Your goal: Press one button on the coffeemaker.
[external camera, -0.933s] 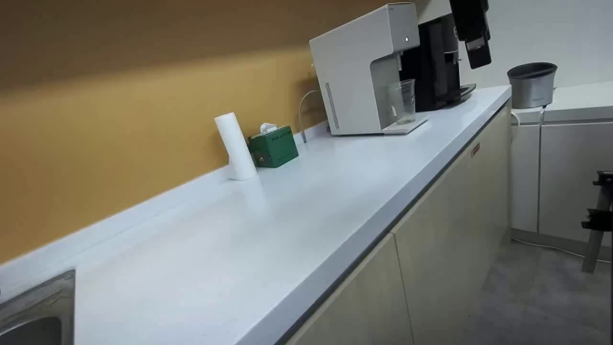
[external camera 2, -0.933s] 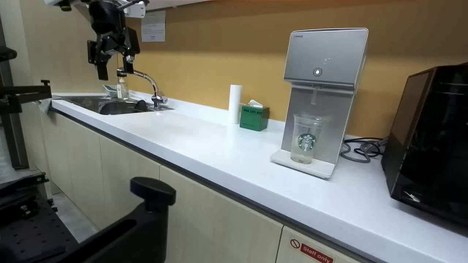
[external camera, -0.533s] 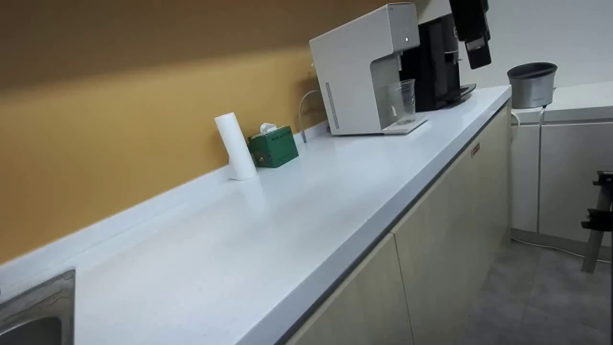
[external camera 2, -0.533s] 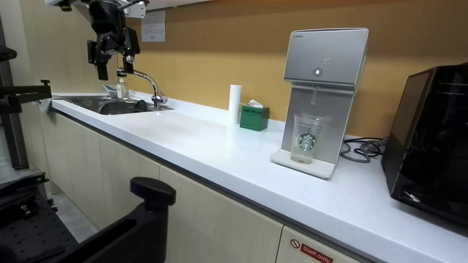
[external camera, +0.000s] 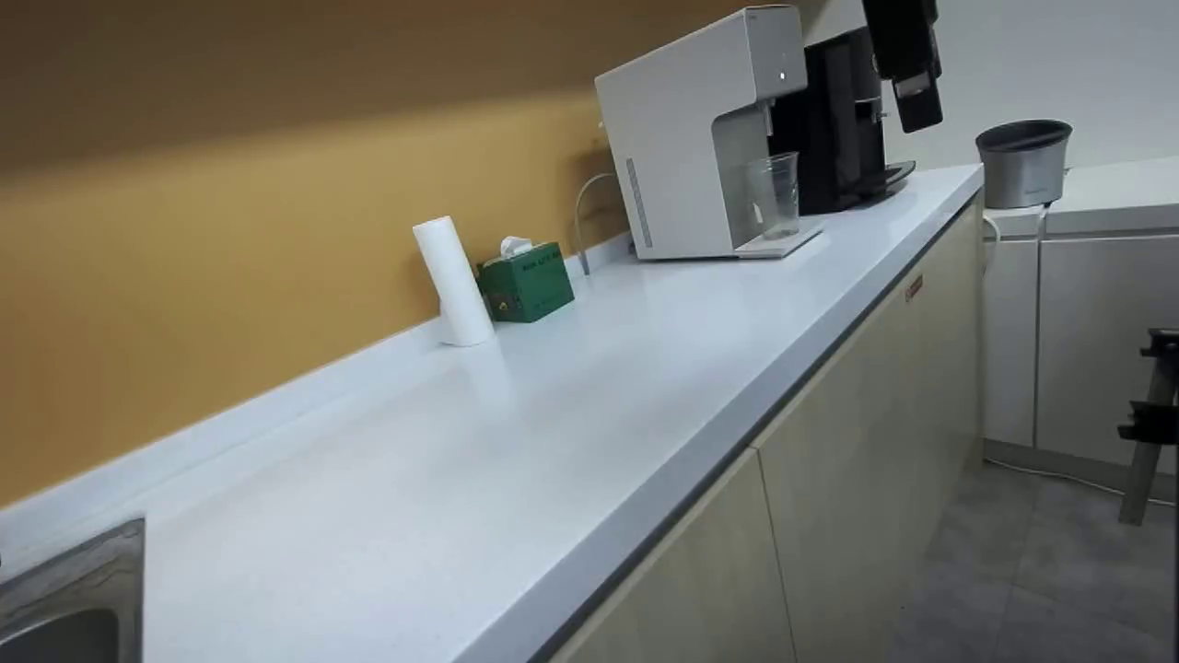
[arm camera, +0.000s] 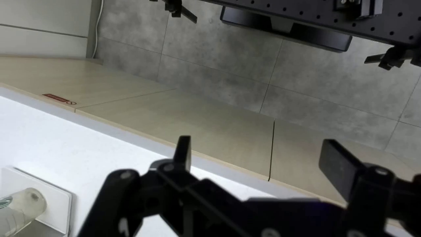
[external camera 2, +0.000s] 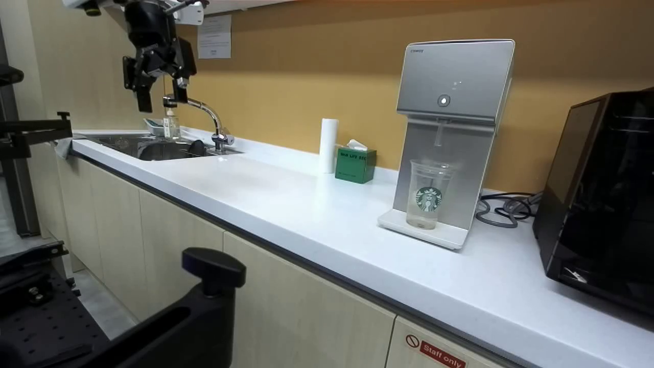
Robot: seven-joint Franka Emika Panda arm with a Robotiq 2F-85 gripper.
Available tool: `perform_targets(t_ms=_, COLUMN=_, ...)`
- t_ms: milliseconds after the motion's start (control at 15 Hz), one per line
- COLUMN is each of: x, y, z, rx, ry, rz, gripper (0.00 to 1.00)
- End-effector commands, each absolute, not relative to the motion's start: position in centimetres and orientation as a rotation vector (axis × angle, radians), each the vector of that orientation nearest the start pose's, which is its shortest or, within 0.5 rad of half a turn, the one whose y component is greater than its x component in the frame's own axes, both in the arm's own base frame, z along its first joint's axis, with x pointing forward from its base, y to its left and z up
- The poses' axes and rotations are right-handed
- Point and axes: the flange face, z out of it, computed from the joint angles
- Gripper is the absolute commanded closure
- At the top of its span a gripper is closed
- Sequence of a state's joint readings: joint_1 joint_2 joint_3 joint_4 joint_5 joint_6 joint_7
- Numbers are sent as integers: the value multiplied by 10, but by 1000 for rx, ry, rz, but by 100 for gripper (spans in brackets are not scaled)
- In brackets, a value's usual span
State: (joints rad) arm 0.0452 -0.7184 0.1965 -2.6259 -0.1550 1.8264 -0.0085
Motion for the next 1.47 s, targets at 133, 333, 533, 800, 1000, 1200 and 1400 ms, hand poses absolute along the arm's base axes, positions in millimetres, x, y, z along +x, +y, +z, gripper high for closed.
perform_targets(t_ms=133, x=338, y=23, z=479, rx=-3472, ry=-161, rz=-111, gripper=0)
perform_targets(t_ms=333, x=356, y=-29, z=499, rx=-3443, ry=-66, rz=-278, gripper=0)
perform_targets(t_ms=533, x=366, y=-79, z=517, rx=-3362, ry=45, rz=-451, gripper=0)
perform_targets(t_ms=800, x=370, y=-117, z=536, rx=-3156, ry=-28, rz=-640, gripper=0)
perform_targets(t_ms=1000, x=364, y=-120, z=529, rx=-3179, ry=-21, rz=-621, gripper=0)
perform_targets(t_ms=1200, x=366, y=-122, z=529, rx=-3170, ry=-4, rz=-639, gripper=0)
perform_targets(t_ms=1400, x=376, y=-152, z=527, rx=-3160, ry=91, rz=-665, gripper=0)
